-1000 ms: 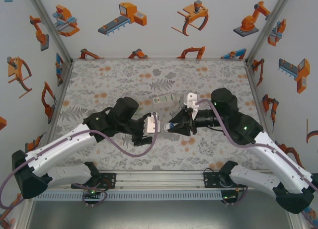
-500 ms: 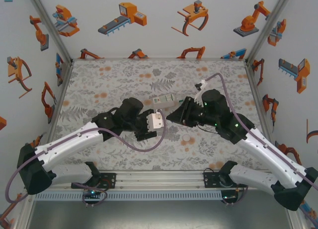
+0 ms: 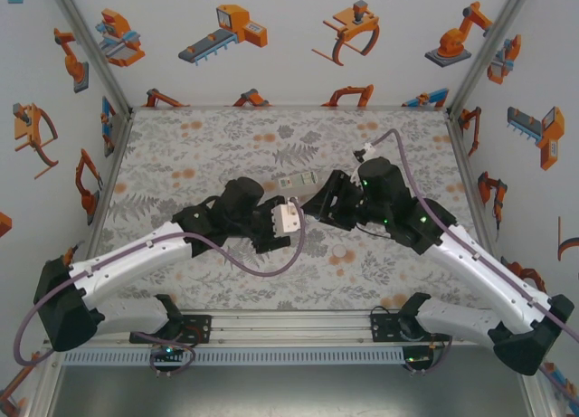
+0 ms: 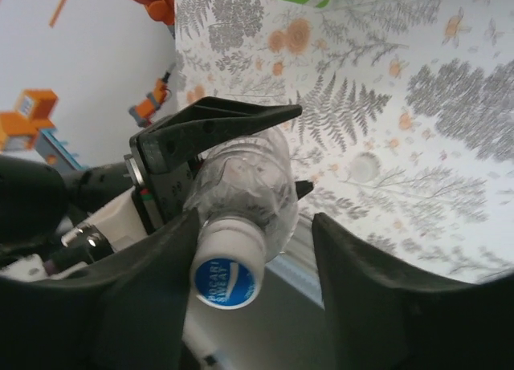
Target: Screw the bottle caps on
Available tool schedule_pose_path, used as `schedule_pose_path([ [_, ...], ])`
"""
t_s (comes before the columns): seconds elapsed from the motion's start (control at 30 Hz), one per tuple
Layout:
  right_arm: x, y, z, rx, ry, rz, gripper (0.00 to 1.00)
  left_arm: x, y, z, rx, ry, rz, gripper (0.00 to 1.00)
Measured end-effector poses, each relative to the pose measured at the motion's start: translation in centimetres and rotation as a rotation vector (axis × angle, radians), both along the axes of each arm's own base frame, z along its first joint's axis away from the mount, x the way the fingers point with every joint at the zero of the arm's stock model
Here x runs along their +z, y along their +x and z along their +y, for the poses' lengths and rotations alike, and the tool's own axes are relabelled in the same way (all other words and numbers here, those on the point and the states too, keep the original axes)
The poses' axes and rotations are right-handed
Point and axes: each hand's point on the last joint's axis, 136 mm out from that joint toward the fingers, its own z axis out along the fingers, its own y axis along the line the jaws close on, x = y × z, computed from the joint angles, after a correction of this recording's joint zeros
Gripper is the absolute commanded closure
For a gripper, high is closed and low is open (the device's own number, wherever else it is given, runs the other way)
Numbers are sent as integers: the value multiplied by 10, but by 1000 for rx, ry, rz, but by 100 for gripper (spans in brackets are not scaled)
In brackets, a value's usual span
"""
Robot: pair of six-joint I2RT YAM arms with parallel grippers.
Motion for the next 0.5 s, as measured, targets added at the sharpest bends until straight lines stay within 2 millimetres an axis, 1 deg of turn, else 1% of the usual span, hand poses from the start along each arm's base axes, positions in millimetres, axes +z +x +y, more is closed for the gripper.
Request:
schedule_pose_path([
  [0.1, 23, -2, -3, 74, -39, -152, 35, 9, -5, -3, -29, -38, -2, 100],
  [0.2, 51, -10, -7, 173, -79, -347, 35, 17, -12, -3, -58, -64, 1, 100],
  [0.27, 66, -22, -9, 270, -114, -493, 35, 22, -18, -3, -82, -81, 10, 100],
  [0.33, 75, -35, -7, 379, -139, -618, 34, 24, -23, -3, -103, -90, 22, 100],
  [0.4, 81, -52, -3, 516, -160, -749, 32, 24, -28, -2, -122, -92, 39, 100],
  [0.5, 85, -78, 3, 737, -189, -933, 32, 23, -35, 0, -142, -88, 62, 100],
])
